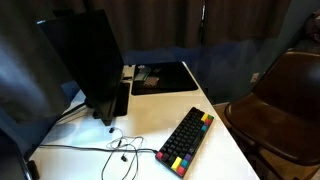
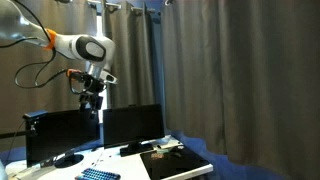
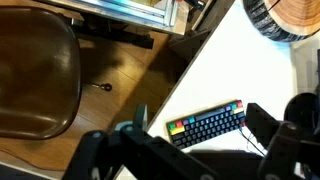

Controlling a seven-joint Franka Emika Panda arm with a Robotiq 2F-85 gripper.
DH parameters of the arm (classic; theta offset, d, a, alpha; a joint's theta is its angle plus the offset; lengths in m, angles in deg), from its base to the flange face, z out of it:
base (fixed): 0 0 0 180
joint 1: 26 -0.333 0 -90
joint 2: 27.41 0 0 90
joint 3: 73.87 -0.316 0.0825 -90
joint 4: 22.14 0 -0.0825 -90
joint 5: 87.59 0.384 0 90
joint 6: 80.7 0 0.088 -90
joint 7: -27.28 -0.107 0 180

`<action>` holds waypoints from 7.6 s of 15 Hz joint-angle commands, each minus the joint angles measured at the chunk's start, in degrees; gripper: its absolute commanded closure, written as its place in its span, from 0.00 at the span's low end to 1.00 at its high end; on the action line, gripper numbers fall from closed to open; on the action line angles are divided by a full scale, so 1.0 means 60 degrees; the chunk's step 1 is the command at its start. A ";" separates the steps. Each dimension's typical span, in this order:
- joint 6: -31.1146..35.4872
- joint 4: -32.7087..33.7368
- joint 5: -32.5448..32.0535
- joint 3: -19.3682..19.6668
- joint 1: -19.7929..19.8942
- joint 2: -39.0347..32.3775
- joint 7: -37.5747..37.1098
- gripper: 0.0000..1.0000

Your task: Press a key on the keyboard

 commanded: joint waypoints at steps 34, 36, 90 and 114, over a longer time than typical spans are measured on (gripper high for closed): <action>0.8140 0.1436 -0.0571 -0.3344 -0.2156 -0.8000 0.0632 0.00; 0.8886 0.1508 -0.0884 -0.3266 -0.2223 -0.8520 0.0611 0.00; 1.0222 0.3663 -0.3971 -0.0583 -0.4243 -1.2220 -0.1951 1.00; 0.9221 0.2548 -0.3578 -0.1365 -0.3692 -0.9212 -0.1613 0.01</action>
